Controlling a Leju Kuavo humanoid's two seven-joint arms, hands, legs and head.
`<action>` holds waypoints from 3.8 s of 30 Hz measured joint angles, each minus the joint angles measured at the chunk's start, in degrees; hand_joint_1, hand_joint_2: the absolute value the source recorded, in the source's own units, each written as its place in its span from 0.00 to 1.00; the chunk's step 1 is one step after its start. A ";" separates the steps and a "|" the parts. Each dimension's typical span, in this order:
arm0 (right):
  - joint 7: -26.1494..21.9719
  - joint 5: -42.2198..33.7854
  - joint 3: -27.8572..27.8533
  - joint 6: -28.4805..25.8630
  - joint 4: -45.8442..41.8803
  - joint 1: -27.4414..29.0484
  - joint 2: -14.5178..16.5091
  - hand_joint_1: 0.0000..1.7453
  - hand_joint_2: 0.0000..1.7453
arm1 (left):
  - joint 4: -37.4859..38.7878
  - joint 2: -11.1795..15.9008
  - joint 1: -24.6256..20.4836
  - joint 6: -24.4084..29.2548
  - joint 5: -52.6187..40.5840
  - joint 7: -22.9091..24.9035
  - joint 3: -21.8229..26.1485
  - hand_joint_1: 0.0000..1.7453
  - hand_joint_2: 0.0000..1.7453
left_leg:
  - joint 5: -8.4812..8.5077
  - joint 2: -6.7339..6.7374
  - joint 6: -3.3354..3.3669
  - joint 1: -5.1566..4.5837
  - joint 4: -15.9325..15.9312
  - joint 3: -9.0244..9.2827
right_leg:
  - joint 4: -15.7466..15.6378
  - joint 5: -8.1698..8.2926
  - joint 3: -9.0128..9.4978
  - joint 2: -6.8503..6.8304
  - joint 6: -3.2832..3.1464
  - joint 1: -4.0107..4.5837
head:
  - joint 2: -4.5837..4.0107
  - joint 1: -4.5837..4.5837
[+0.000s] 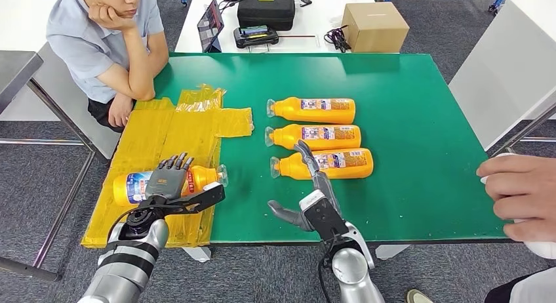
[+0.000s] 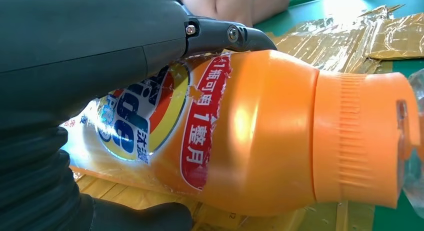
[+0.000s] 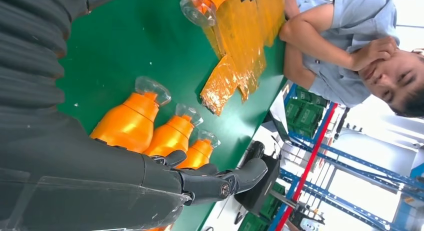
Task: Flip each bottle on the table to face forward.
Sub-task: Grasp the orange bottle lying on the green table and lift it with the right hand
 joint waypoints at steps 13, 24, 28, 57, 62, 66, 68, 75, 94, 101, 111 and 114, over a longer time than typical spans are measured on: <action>0.00 -0.59 -0.21 0.02 0.99 -0.18 0.00 0.00 1.00 | 0.95 -0.25 -0.12 1.72 1.16 -2.58 0.10 0.00 1.00 | 0.00 -0.03 0.00 -0.01 0.00 0.02 | 0.00 0.00 0.04 -0.01 0.00 -0.01 | 0.00 0.00; 0.15 -0.42 -0.78 -0.16 1.09 0.76 0.03 0.00 1.00 | -6.86 -3.55 5.36 5.85 1.80 -6.12 -0.14 0.00 1.00 | 0.00 0.01 0.00 -0.02 0.03 -0.25 | -0.01 0.02 -0.26 0.01 0.02 -0.01 | 0.00 0.01; 0.19 -0.05 -0.85 -0.22 1.09 0.98 0.21 0.00 1.00 | -10.96 -4.42 6.82 7.32 2.42 -7.60 -1.37 0.00 1.00 | 0.00 0.02 0.00 0.00 0.03 -0.32 | 0.00 0.01 -0.33 0.01 0.02 0.01 | 0.00 0.00; 1.88 4.31 -1.45 -3.03 -10.77 8.79 1.58 0.00 1.00 | -49.12 -8.31 26.22 9.50 45.05 -25.40 -16.21 0.00 1.00 | -0.13 0.03 -0.05 -0.01 0.01 -0.57 | -0.02 -0.03 -0.61 0.02 0.00 0.00 | 0.00 -0.01; 1.83 7.02 -1.85 -5.16 -14.67 10.73 1.80 0.00 1.00 | -57.44 -8.58 30.69 6.75 51.72 -29.45 -17.45 0.00 1.00 | -0.13 0.04 -0.06 0.00 0.01 -0.55 | -0.02 -0.04 -0.61 0.02 -0.01 0.01 | 0.00 -0.01; 1.38 8.90 -2.21 -6.93 -16.97 11.85 1.83 0.00 1.00 | -61.78 -8.49 32.73 4.97 53.04 -30.81 -19.02 0.00 1.00 | -0.12 0.04 -0.05 0.00 0.01 -0.54 | -0.02 -0.03 -0.59 0.02 -0.01 0.00 | 0.00 -0.01; 1.11 11.00 -2.41 -8.42 -17.95 12.39 1.84 0.00 1.00 | -63.24 -8.43 33.73 4.87 53.03 -31.63 -19.62 0.00 1.00 | -0.13 0.04 -0.05 0.00 0.01 -0.54 | -0.02 -0.03 -0.58 0.02 0.00 0.00 | 0.00 -0.01; 2.49 23.69 -2.88 -15.27 -20.36 13.68 1.65 0.00 1.00 | -65.79 -8.30 35.97 5.08 52.72 -33.32 -20.59 0.00 1.00 | -0.13 0.03 -0.05 -0.01 0.01 -0.54 | -0.03 -0.04 -0.59 0.02 -0.01 0.00 | 0.00 -0.01; 19.53 53.70 -3.51 -17.99 -15.28 16.64 -8.91 0.00 1.00 | -64.10 -8.26 35.63 1.59 55.52 -26.37 -20.02 0.00 1.00 | -0.16 0.04 -0.04 -0.01 0.01 -0.55 | -0.04 -0.04 -0.61 0.02 0.00 0.00 | 0.00 -0.02; 20.70 53.10 -4.51 -15.28 -13.63 16.66 -10.91 0.00 1.00 | -63.04 -8.26 35.35 0.22 56.74 -25.11 -19.90 0.00 1.00 | -0.16 0.04 -0.04 -0.02 0.01 -0.54 | -0.04 -0.03 -0.60 0.02 0.00 0.00 | 0.00 -0.02; 20.46 53.26 -9.06 -13.30 -6.75 14.76 -13.60 0.00 1.00 | -60.30 -8.26 34.10 -1.28 57.52 -24.64 -19.75 0.00 1.00 | -0.16 0.06 -0.04 -0.04 0.02 -0.54 | -0.04 -0.03 -0.59 0.02 0.01 -0.01 | 0.00 -0.03; 20.05 53.69 -9.55 -13.34 -4.20 13.09 -13.85 0.00 1.00 | -59.42 -8.26 33.52 -1.58 57.59 -24.57 -20.00 0.00 1.00 | -0.15 0.08 -0.04 -0.04 0.02 -0.52 | -0.04 -0.02 -0.59 0.03 0.01 -0.01 | 0.00 -0.03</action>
